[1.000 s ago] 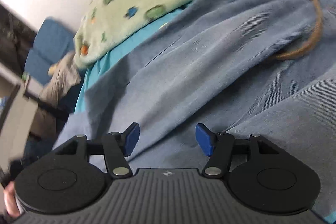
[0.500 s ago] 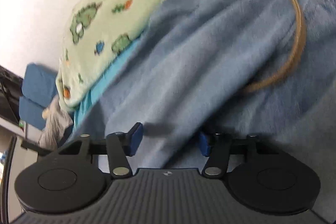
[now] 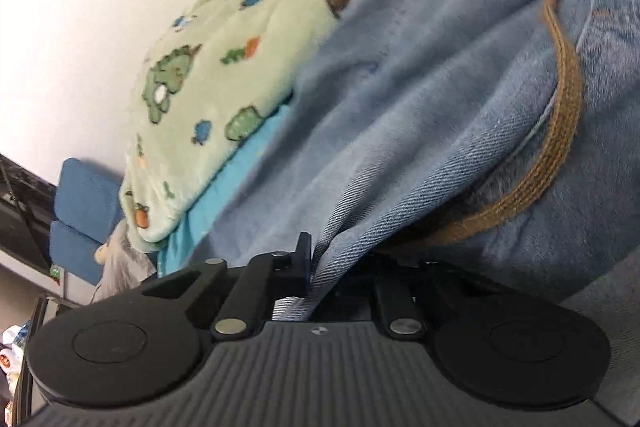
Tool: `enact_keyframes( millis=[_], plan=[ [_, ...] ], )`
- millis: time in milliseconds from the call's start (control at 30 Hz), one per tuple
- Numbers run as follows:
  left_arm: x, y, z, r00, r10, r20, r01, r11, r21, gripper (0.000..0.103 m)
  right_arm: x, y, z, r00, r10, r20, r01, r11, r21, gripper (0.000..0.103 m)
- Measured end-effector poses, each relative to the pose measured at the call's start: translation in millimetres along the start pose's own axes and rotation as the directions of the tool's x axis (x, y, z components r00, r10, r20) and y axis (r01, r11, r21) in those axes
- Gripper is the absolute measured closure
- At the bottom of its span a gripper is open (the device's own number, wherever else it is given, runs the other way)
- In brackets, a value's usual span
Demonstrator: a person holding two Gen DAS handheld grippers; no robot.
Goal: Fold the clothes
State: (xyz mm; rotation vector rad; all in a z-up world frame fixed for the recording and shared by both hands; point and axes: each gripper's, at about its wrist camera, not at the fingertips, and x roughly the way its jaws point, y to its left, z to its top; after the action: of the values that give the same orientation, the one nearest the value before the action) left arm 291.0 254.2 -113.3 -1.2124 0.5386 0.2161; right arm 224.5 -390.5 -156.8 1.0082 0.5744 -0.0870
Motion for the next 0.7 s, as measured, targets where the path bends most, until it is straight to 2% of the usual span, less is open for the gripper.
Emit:
enact_keyframes(
  millis=[200, 333, 467, 600, 700],
  plan=[
    [-47, -33, 14, 0.997, -0.067, 0.041, 0.062, 0.992, 0.109, 0.098, -12, 14, 3, 0.999, 0.037, 0.007, -0.036, 0.998, -0.06, 0.093],
    [-56, -12, 19, 0.999, 0.032, -0.01, -0.031, 0.996, 0.08, 0.098, -8, 18, -4, 0.998, -0.049, -0.05, 0.043, 0.994, -0.104, 0.093],
    [-57, 20, 22, 0.989, 0.124, -0.077, -0.122, 0.992, 0.029, 0.098, 1, 7, -16, 0.983, -0.144, -0.113, 0.131, 0.984, -0.117, 0.093],
    [-56, 41, 21, 0.981, 0.141, -0.132, -0.141, 0.99, 0.009, 0.098, 0, 1, -19, 0.975, -0.174, -0.14, 0.158, 0.98, -0.118, 0.088],
    [-73, 43, 26, 0.977, 0.114, -0.178, -0.111, 0.993, 0.025, 0.089, -4, 8, -20, 0.956, -0.226, -0.186, 0.201, 0.969, -0.144, 0.078]
  ],
)
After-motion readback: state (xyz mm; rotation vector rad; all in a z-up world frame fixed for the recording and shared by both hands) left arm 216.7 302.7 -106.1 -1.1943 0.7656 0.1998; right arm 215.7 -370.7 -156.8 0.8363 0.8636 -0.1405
